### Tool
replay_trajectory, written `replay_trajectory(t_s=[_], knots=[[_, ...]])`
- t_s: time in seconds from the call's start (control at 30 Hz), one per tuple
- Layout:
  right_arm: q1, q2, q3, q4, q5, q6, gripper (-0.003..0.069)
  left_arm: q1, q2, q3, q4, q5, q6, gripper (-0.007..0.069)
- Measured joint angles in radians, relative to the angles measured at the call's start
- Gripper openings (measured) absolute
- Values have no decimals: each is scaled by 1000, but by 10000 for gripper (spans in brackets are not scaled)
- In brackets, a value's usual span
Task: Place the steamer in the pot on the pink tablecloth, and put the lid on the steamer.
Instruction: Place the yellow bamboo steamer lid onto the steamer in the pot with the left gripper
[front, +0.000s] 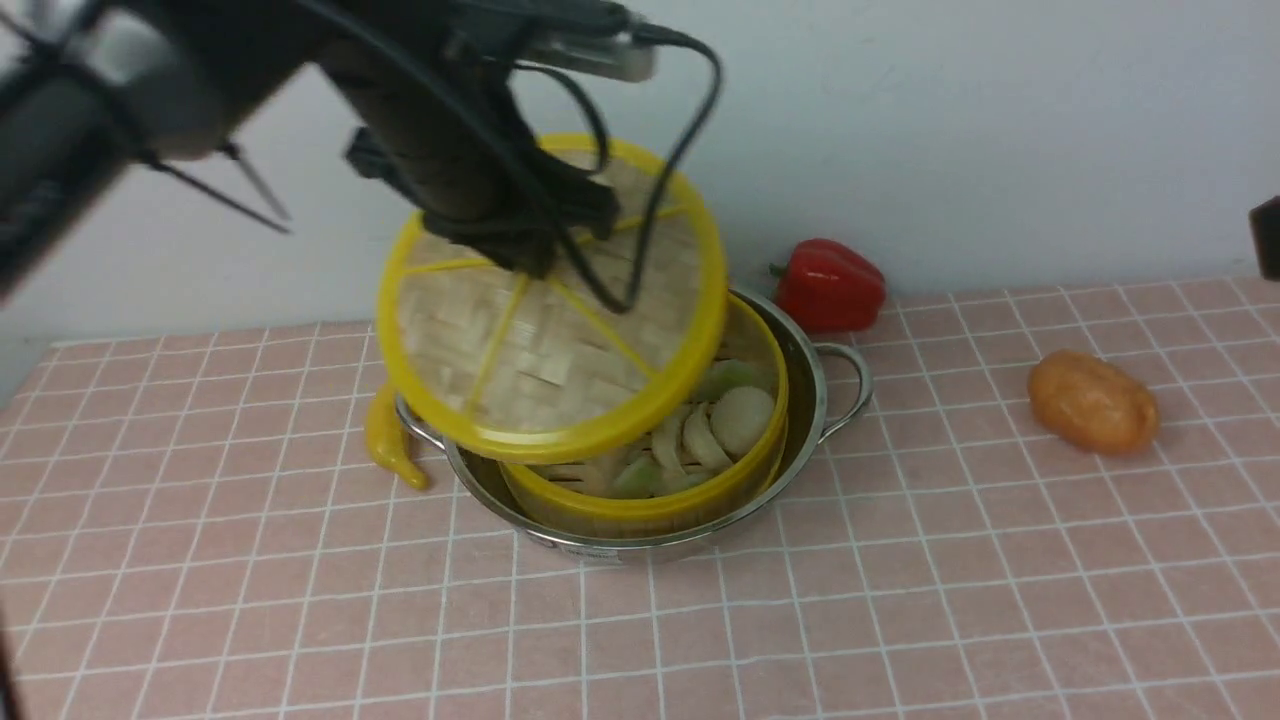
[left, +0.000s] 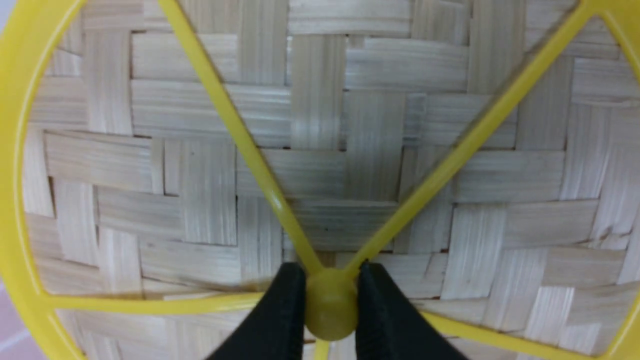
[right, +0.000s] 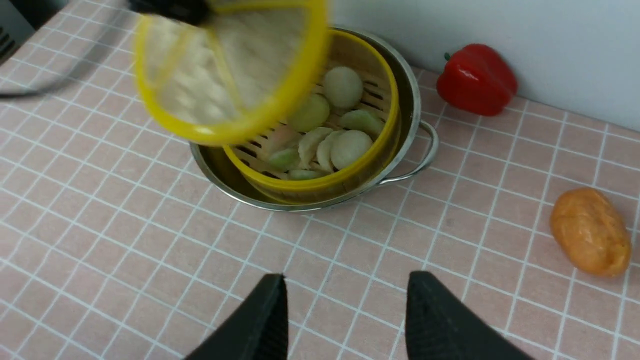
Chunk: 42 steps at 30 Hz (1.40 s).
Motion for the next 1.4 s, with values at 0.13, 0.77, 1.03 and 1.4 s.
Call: replay_trajectory(t_s=[0.13, 0.77, 1.03, 1.4], knots=[[0, 0, 0, 14, 0, 0, 335, -35, 132, -121, 23, 5, -9, 122], [0, 0, 0, 20, 0, 2, 335, -35, 63, -65, 9, 8, -17, 122], [0, 0, 0, 21, 0, 2, 335, -35, -21, 9, 9, 10, -11, 122], [0, 0, 0, 21, 1, 4, 335, -35, 88, 15, 44, 8, 0, 122]])
